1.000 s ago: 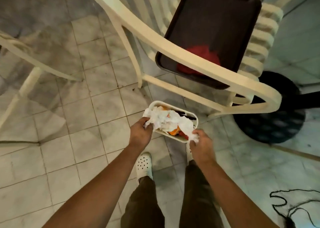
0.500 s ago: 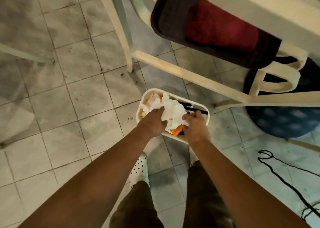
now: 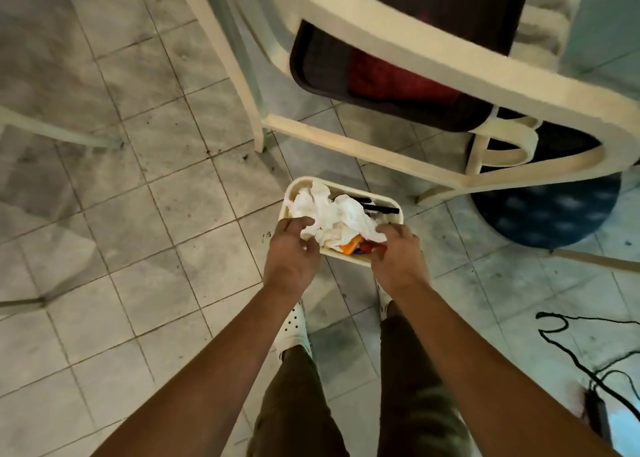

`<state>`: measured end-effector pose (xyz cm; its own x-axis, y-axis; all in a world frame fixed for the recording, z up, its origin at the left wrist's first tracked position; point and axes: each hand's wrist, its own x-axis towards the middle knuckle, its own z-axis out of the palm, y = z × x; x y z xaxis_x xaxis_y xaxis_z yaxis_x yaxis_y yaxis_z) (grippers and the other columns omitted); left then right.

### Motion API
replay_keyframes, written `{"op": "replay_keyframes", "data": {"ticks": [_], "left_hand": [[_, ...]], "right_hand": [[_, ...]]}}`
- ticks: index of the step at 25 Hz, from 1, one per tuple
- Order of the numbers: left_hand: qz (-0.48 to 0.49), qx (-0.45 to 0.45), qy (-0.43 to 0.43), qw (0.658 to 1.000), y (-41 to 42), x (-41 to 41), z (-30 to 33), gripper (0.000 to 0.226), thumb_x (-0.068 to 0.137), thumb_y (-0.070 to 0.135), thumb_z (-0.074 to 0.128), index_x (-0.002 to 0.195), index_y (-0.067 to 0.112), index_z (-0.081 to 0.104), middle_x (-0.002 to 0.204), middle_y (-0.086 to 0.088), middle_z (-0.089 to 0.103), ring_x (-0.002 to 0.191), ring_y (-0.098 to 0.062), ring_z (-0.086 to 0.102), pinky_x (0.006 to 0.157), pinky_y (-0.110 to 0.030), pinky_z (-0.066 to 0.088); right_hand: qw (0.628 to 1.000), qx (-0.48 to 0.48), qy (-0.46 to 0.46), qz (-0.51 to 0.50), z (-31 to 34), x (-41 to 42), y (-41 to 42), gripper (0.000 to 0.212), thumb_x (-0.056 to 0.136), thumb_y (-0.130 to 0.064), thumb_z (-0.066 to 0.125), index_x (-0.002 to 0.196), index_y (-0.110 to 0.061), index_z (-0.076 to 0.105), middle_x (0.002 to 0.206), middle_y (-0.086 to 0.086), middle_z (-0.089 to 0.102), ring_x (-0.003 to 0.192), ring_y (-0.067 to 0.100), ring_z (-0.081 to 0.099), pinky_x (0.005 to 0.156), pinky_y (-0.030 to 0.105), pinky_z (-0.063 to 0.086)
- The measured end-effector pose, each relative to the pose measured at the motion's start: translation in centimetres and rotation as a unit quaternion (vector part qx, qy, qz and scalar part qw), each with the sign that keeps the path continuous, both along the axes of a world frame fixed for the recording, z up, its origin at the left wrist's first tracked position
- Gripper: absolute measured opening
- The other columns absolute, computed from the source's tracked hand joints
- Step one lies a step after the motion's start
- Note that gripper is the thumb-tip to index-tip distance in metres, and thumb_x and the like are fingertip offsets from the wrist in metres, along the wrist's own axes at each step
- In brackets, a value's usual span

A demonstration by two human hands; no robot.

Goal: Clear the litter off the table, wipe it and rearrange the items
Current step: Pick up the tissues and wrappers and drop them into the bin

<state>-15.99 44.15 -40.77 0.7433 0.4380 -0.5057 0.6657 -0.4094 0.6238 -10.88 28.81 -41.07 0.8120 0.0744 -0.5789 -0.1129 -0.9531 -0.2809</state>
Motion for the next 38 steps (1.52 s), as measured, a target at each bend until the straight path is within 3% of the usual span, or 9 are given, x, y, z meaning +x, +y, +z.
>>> {"op": "replay_keyframes", "data": {"ticks": [6, 9, 14, 17, 19, 22, 29, 34, 38], "left_hand": [[0.019, -0.133, -0.040, 0.990, -1.8, -1.1, 17.3, 0.029, 0.087, 0.000, 0.054, 0.108, 0.017, 0.063, 0.110, 0.001, 0.060, 0.094, -0.014, 0.059, 0.081, -0.017, 0.044], [-0.010, -0.107, -0.143, 0.984, -3.0, 1.2, 27.7, 0.028, 0.086, -0.002, 0.055, 0.107, 0.014, 0.064, 0.099, 0.006, 0.061, 0.086, -0.010, 0.058, 0.072, -0.003, 0.041], [-0.004, -0.117, -0.239, 0.964, -6.8, 4.4, 39.6, 0.023, 0.086, 0.000, 0.055, 0.101, 0.017, 0.062, 0.083, 0.005, 0.058, 0.069, -0.009, 0.052, 0.062, -0.008, 0.040], [-0.046, -0.119, -0.251, 0.960, -11.9, 5.8, 44.6, 0.023, 0.086, 0.001, 0.055, 0.104, 0.012, 0.064, 0.077, 0.009, 0.056, 0.070, -0.004, 0.052, 0.063, -0.001, 0.038], [-0.099, -0.108, -0.251, 0.957, -16.4, 7.2, 47.6, 0.024, 0.087, 0.007, 0.054, 0.109, 0.014, 0.064, 0.088, 0.006, 0.060, 0.080, -0.007, 0.055, 0.074, -0.011, 0.043], [-0.158, -0.099, -0.268, 0.945, -23.3, 9.0, 50.9, 0.023, 0.088, 0.011, 0.053, 0.108, 0.015, 0.064, 0.098, 0.001, 0.061, 0.089, -0.013, 0.056, 0.083, -0.023, 0.044], [-0.196, -0.146, -0.244, 0.938, -36.2, 11.6, 51.7, 0.020, 0.089, 0.014, 0.053, 0.106, 0.018, 0.064, 0.094, 0.004, 0.057, 0.084, -0.016, 0.055, 0.068, -0.017, 0.041], [-0.235, -0.127, -0.227, 0.937, -40.1, 14.9, 50.7, 0.021, 0.089, 0.013, 0.053, 0.107, 0.015, 0.064, 0.093, 0.004, 0.057, 0.085, -0.015, 0.054, 0.075, -0.020, 0.040], [-0.265, -0.104, -0.210, 0.935, -42.2, 19.8, 50.2, 0.022, 0.089, 0.014, 0.054, 0.108, 0.015, 0.064, 0.095, 0.005, 0.056, 0.085, -0.012, 0.052, 0.063, -0.011, 0.039]], "right_hand": [[0.986, 0.147, 0.005, -0.080, 17.7, -2.7, 0.0, 0.040, 0.089, -0.013, 0.053, 0.128, -0.022, 0.049, 0.133, 0.006, 0.048, 0.118, 0.021, 0.049, 0.097, 0.024, 0.038], [0.973, 0.201, -0.039, -0.104, 27.0, -1.0, -0.2, 0.040, 0.087, -0.007, 0.054, 0.125, -0.014, 0.051, 0.125, 0.011, 0.052, 0.114, 0.024, 0.052, 0.097, 0.022, 0.037], [0.941, 0.274, -0.159, -0.115, 40.0, 2.6, -4.7, 0.032, 0.087, -0.008, 0.055, 0.119, -0.010, 0.058, 0.113, 0.009, 0.061, 0.102, 0.023, 0.059, 0.087, 0.022, 0.041], [0.921, 0.290, -0.224, -0.133, 45.2, 4.6, -11.0, 0.027, 0.087, -0.011, 0.056, 0.114, -0.011, 0.060, 0.111, 0.007, 0.063, 0.098, 0.024, 0.061, 0.088, 0.027, 0.044], [0.910, 0.286, -0.262, -0.145, 48.0, 5.9, -15.7, 0.025, 0.087, -0.011, 0.056, 0.111, -0.011, 0.062, 0.105, 0.005, 0.063, 0.090, 0.020, 0.058, 0.083, 0.025, 0.043], [0.900, 0.277, -0.296, -0.162, 50.7, 6.8, -22.4, 0.025, 0.085, -0.010, 0.055, 0.108, -0.012, 0.062, 0.099, 0.003, 0.061, 0.085, 0.016, 0.054, 0.081, 0.025, 0.043], [0.896, 0.247, -0.288, -0.231, 51.5, 7.3, -38.4, 0.024, 0.085, -0.009, 0.055, 0.107, -0.013, 0.062, 0.100, 0.003, 0.058, 0.082, 0.018, 0.052, 0.074, 0.025, 0.037], [0.890, 0.235, -0.268, -0.285, 50.1, 9.3, -44.0, 0.023, 0.086, -0.009, 0.055, 0.108, -0.011, 0.061, 0.106, 0.007, 0.059, 0.085, 0.019, 0.050, 0.074, 0.025, 0.036], [0.885, 0.207, -0.274, -0.313, 49.2, 12.0, -46.9, 0.025, 0.086, -0.009, 0.055, 0.110, -0.010, 0.061, 0.109, 0.010, 0.060, 0.087, 0.017, 0.049, 0.076, 0.023, 0.035]]}}
